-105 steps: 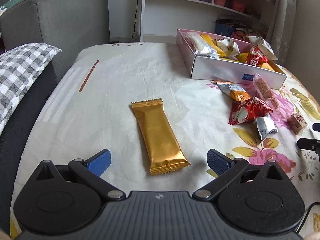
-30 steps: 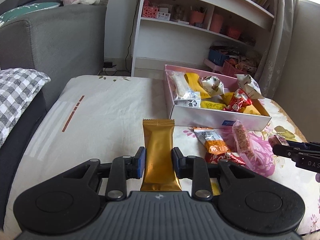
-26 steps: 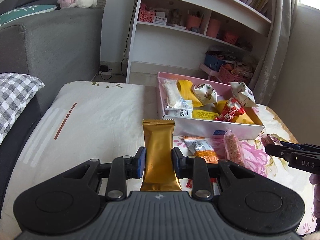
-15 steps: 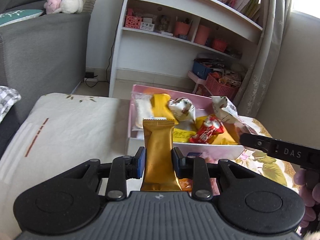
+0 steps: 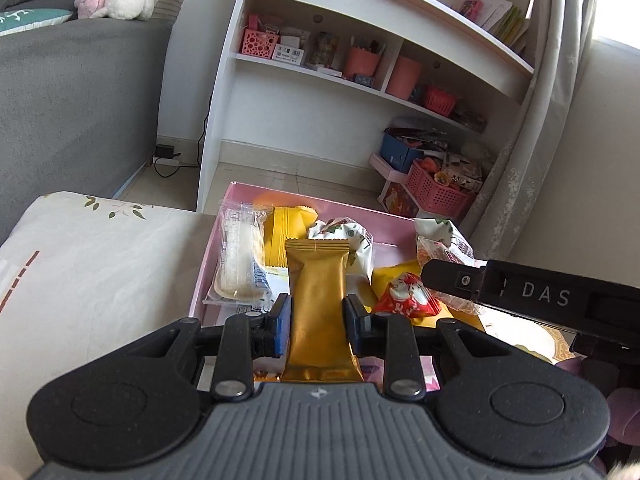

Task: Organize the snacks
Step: 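Carry the gold bar toward the box with the left tool while the right tool carries the brown packet, then open the left tool over the box while the right tool releases the brown packet inside, then move the left tool to the red candy packet while the right tool reaches the pink candy bag, then close the left tool on the red packet while the right tool closes on the pink bag, then carry the red packet into the box with the left tool while the right tool drops the pink bag in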

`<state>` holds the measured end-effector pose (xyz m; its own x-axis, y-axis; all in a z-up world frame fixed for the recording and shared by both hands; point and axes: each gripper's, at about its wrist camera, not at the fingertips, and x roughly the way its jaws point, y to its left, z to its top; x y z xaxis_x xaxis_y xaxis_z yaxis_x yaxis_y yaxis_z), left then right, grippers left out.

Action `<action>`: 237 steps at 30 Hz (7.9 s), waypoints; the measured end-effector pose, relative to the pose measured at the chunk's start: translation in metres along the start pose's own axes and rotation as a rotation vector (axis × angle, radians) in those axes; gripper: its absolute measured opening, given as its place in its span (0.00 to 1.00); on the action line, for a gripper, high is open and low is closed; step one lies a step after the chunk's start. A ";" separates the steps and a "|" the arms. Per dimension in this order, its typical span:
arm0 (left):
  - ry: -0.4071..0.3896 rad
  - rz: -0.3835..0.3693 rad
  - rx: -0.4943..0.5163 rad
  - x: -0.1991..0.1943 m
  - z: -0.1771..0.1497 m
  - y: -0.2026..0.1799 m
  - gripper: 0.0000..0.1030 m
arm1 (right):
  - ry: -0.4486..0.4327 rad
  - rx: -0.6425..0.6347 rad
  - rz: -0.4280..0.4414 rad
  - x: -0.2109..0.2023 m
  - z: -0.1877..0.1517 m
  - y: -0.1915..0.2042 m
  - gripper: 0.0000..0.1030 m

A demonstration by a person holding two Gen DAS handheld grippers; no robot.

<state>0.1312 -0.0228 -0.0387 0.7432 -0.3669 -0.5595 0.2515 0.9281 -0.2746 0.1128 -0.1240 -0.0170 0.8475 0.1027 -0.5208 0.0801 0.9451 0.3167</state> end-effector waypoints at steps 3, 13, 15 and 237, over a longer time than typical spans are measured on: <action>-0.004 0.010 -0.002 0.005 0.001 0.002 0.25 | 0.004 0.022 0.005 0.008 0.003 -0.001 0.39; 0.001 0.017 0.034 0.020 -0.001 -0.001 0.25 | 0.012 0.039 0.015 0.032 0.007 -0.001 0.39; 0.005 0.015 0.035 0.022 -0.001 0.000 0.25 | 0.014 0.042 0.016 0.035 0.007 -0.001 0.39; -0.017 0.018 0.183 0.010 0.020 -0.008 0.35 | 0.041 -0.093 -0.012 0.013 -0.001 0.001 0.30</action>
<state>0.1491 -0.0324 -0.0269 0.7587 -0.3506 -0.5490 0.3458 0.9310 -0.1167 0.1233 -0.1219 -0.0240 0.8246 0.1023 -0.5564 0.0388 0.9709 0.2362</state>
